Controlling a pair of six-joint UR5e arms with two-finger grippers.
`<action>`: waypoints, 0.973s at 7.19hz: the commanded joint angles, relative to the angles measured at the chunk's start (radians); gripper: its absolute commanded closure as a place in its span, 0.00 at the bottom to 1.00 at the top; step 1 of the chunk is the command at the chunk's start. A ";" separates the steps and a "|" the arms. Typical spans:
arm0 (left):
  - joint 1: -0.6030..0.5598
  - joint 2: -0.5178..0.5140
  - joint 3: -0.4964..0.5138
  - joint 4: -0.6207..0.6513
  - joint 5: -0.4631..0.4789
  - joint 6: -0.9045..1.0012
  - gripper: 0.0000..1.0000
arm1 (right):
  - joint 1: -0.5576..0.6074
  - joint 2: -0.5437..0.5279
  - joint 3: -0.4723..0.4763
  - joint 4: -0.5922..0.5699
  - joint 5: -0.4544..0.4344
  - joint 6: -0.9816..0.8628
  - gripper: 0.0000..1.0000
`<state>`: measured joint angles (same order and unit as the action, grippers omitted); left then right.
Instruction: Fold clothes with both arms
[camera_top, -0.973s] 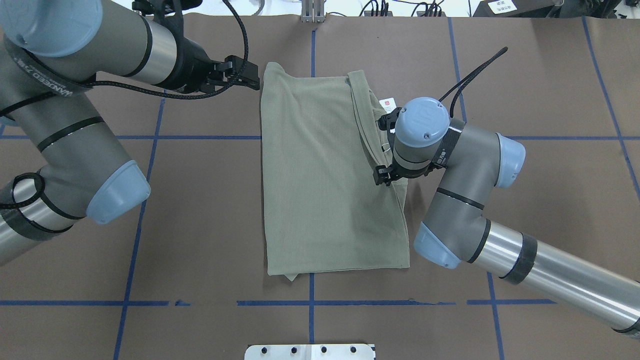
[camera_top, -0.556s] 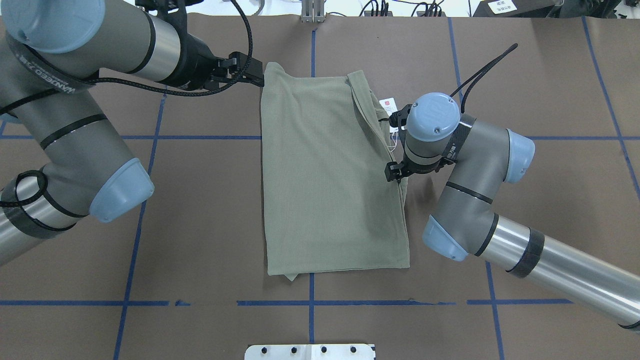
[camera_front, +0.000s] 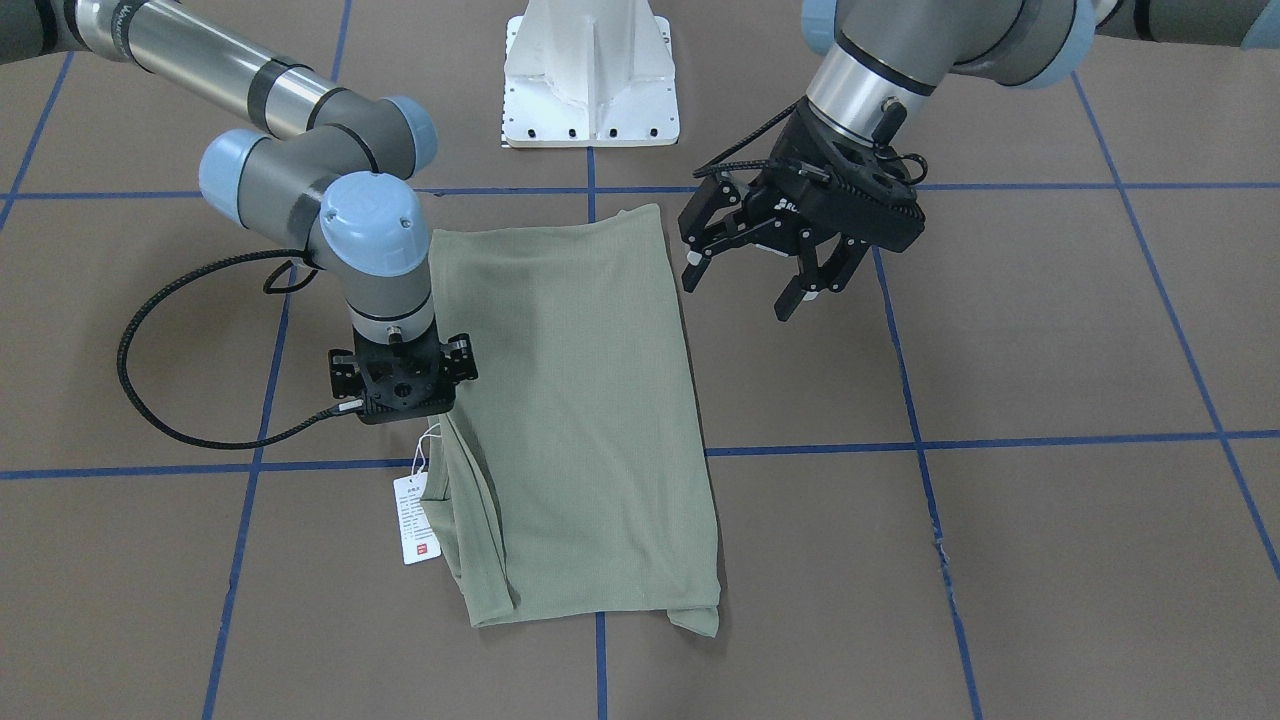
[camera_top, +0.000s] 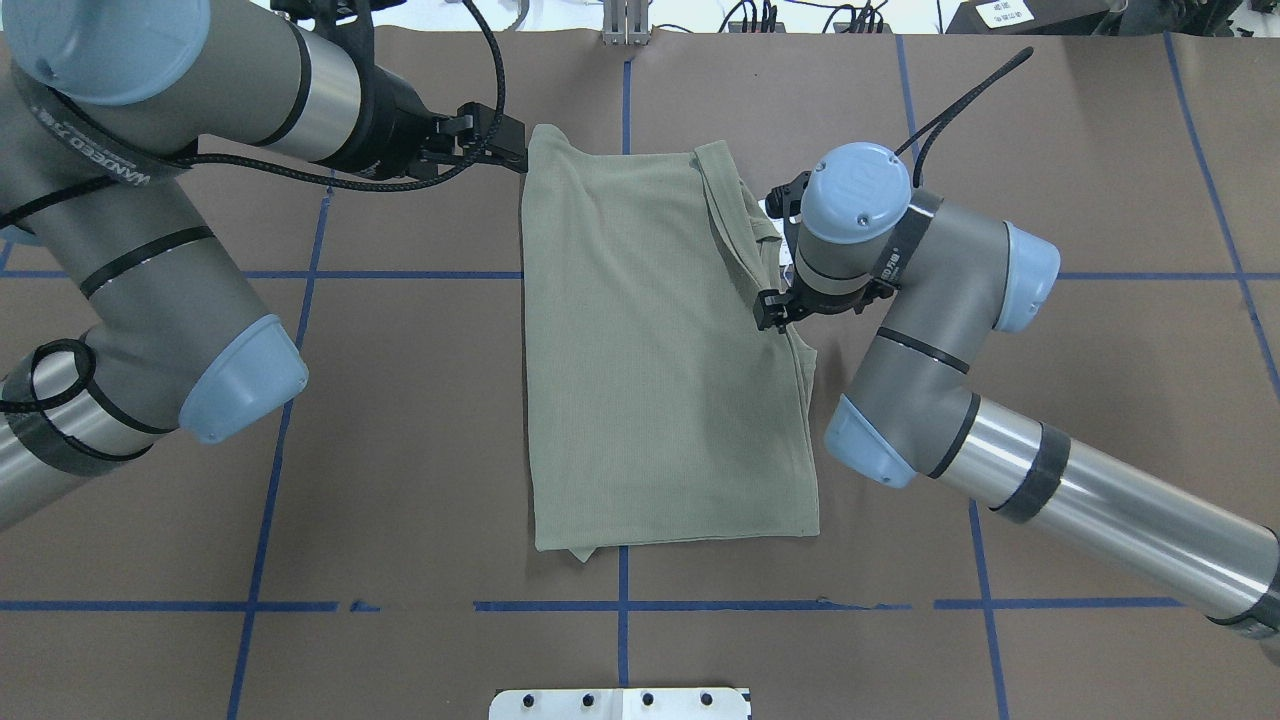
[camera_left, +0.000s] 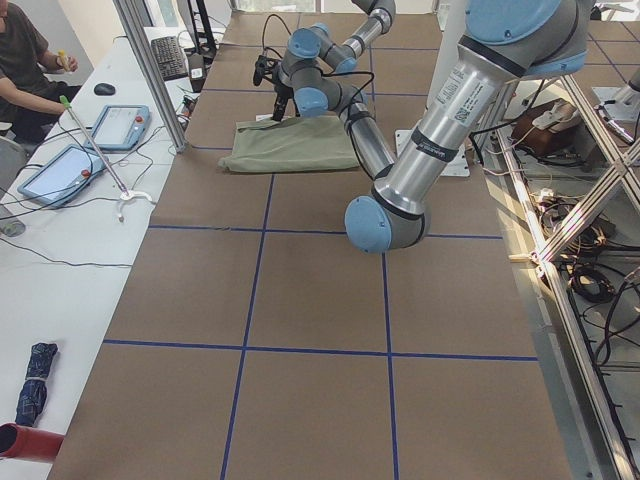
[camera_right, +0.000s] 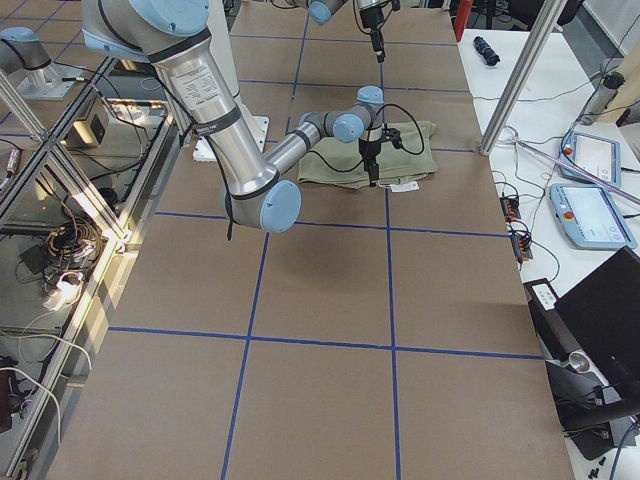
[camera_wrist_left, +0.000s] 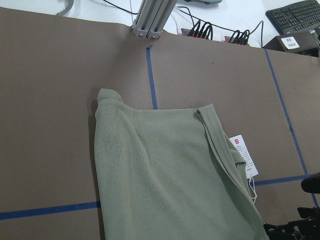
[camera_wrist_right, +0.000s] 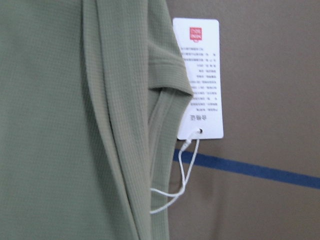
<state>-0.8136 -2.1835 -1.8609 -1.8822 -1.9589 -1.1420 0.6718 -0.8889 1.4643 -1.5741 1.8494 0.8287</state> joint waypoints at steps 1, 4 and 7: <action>-0.004 0.002 0.003 0.000 0.000 0.002 0.00 | 0.012 0.123 -0.163 0.031 -0.001 0.001 0.00; -0.006 0.002 0.003 0.002 0.000 0.001 0.00 | 0.041 0.163 -0.280 0.085 -0.002 -0.040 0.00; -0.007 0.002 0.003 0.002 0.000 0.001 0.00 | 0.054 0.153 -0.294 0.085 -0.001 -0.069 0.00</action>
<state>-0.8198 -2.1819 -1.8577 -1.8807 -1.9589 -1.1412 0.7232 -0.7349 1.1776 -1.4899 1.8473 0.7667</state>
